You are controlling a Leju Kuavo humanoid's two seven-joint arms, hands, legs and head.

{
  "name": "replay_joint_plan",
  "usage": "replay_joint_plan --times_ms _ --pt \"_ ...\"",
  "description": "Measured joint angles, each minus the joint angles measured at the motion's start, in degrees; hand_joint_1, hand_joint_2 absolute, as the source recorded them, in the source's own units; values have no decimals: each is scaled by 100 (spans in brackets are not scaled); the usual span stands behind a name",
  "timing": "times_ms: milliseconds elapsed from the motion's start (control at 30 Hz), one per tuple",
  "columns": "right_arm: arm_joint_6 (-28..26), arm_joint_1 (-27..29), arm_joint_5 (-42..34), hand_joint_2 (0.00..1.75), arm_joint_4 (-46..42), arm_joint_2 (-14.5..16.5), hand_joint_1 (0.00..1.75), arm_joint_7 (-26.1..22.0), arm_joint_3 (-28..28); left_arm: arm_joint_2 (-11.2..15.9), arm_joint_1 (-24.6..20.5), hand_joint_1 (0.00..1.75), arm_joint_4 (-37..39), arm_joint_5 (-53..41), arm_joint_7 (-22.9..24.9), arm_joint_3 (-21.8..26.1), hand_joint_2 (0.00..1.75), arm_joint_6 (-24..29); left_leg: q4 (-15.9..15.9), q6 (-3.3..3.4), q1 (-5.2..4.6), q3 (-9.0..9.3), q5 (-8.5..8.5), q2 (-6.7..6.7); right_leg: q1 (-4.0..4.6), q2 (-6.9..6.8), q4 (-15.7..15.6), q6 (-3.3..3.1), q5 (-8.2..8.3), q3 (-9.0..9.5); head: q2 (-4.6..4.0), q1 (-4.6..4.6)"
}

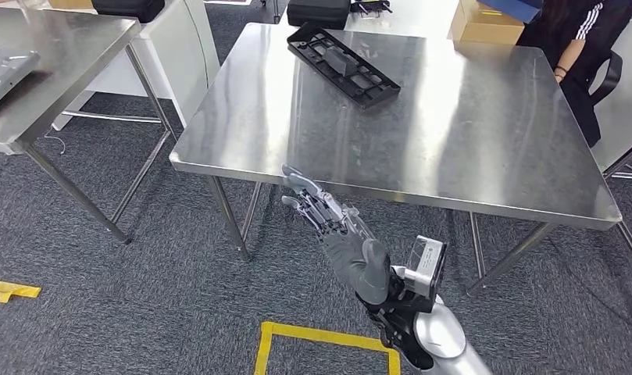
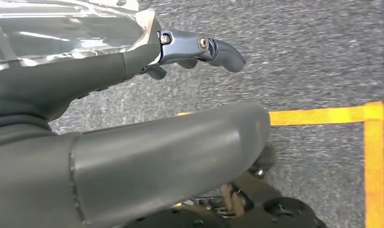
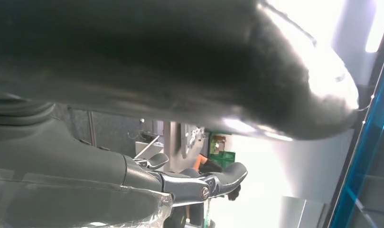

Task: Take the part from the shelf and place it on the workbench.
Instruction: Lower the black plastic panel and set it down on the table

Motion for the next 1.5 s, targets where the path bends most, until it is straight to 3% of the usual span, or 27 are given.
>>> replay_joint_plan --times_ms 33,100,167,233,267,367,433,500,533,600,667,733,767,867,900,933,1033,1067,1100,1133,1200,1267,1300,1367,1400,1433,1500 --pt "1 4 0 0 2 3 0 2 1 3 0 0 0 -1 -1 0 0 -1 319 -27 6 -30 -102 -3 5 -3 11 8 62 -72 0 1" --pt "1 14 0 0 7 4 0 3 1 7 0 0 0 0 -1 0 0 -1 488 -65 31 135 60 -3 1 -7 56 44 169 -241 0 0" --pt "2 22 -1 0 8 8 0 4 0 7 -6 0 -1 1 -1 0 0 -1 -76 -83 64 651 265 -5 -10 -7 132 98 233 -397 0 -3" --pt "4 19 1 0 7 16 0 5 -3 10 -15 0 -1 2 -1 0 0 0 -750 -56 55 1114 210 -28 6 -18 211 169 280 -509 0 5" --pt "4 18 3 0 7 20 0 6 -4 11 -19 0 -1 2 -1 1 0 1 -933 -33 35 1211 151 -39 14 -24 233 217 313 -549 0 9" --pt "7 18 10 0 8 32 0 8 0 13 -9 0 0 10 -1 2 0 2 -1035 117 3 1148 222 -33 8 -19 282 356 345 -655 0 18" --pt "8 8 11 0 9 34 0 8 2 16 -4 0 0 18 -1 2 0 2 -1068 257 12 1043 333 -8 0 0 628 338 52 -824 0 43" --pt "9 0 11 0 11 33 0 8 4 26 -4 0 0 20 -1 2 0 2 -1067 317 4 905 439 11 -11 17 1344 286 -391 -1047 0 68" --pt "10 1 11 0 14 32 0 8 5 28 -3 0 0 20 -1 2 0 2 -1066 318 1 832 491 18 -13 21 1672 291 -528 -1115 0 69" --pt "11 1 10 0 20 30 0 8 6 28 -2 0 0 20 -1 2 0 2 -1062 304 1 693 596 28 -20 22 1815 379 -490 -995 0 70" --pt "14 0 10 0 24 29 0 8 6 25 -2 0 0 20 -1 2 0 2 -1059 265 9 595 689 29 -28 22 1171 471 -247 -486 0 71" --pt "17 -4 9 0 24 32 0 8 6 24 -3 0 0 21 -1 2 0 3 -1062 202 0 537 779 27 -2 31 368 450 -197 50 0 70" --pt "19 -4 8 0 24 33 0 8 6 25 -2 0 0 22 -1 2 0 4 -1072 168 -5 521 832 28 19 38 139 413 -227 179 0 71" --pt "21 -4 6 0 25 33 0 8 6 27 8 0 5 22 2 2 0 14 -1112 66 -5 477 935 21 22 41 16 269 -178 139 0 65" --pt "23 -5 5 0 25 34 0 8 7 28 13 0 9 22 9 2 0 17 -1057 39 1 444 842 16 -1 34 9 201 -128 99 0 57" --pt "28 -5 4 0 26 35 0 8 7 28 18 0 11 21 17 2 0 20 -875 18 7 380 623 11 -22 23 -1 128 -68 48 0 45" --pt "56 -1 2 0 31 35 0 8 9 28 20 0 13 16 32 0 0 20 186 -25 22 129 -161 2 7 0 26 -1 103 -146 0 16" --pt "63 1 2 0 36 35 0 8 11 29 20 0 13 16 32 0 0 20 443 -33 22 112 -221 -1 20 -4 42 -7 154 -223 0 16" --pt "68 1 2 0 41 35 0 9 12 30 19 0 13 16 32 1 0 20 524 -35 22 187 -154 -1 30 -5 64 -2 202 -305 0 14" --pt "71 2 2 0 45 35 0 9 13 30 18 0 13 16 32 1 0 20 394 -29 22 363 -12 0 33 -4 91 10 244 -382 0 14" --pt "72 1 2 0 47 35 0 10 12 31 7 0 13 16 32 1 0 21 -284 0 16 918 180 -5 47 0 163 47 315 -522 0 11" --pt "73 -3 1 0 45 35 0 11 10 33 -8 0 13 14 32 1 0 25 -884 42 -10 1305 127 -19 68 -5 217 113 383 -612 0 18" --pt "73 -6 0 0 44 35 0 12 10 35 -13 0 13 11 31 1 0 26 -1025 60 -31 1361 78 -25 73 -10 227 155 427 -649 0 18" --pt "73 -5 -2 0 45 33 0 14 10 31 -12 0 13 9 31 1 0 27 -1101 143 -38 1275 130 -15 72 -13 245 237 493 -735 0 22" --pt "73 -2 -2 0 45 31 0 15 10 29 -11 0 13 9 31 1 0 24 -1125 200 -30 1213 188 -2 72 -2 304 252 429 -801 0 29" --pt "73 2 -2 0 46 28 0 17 10 29 -9 0 13 9 32 2 0 19 -1141 262 -18 1131 266 14 72 10 449 245 265 -886 0 45" --pt "73 11 -2 0 46 24 0 21 10 34 -8 0 13 9 33 2 0 7 -1147 320 -14 966 419 35 52 30 1022 200 -246 -1049 0 69"
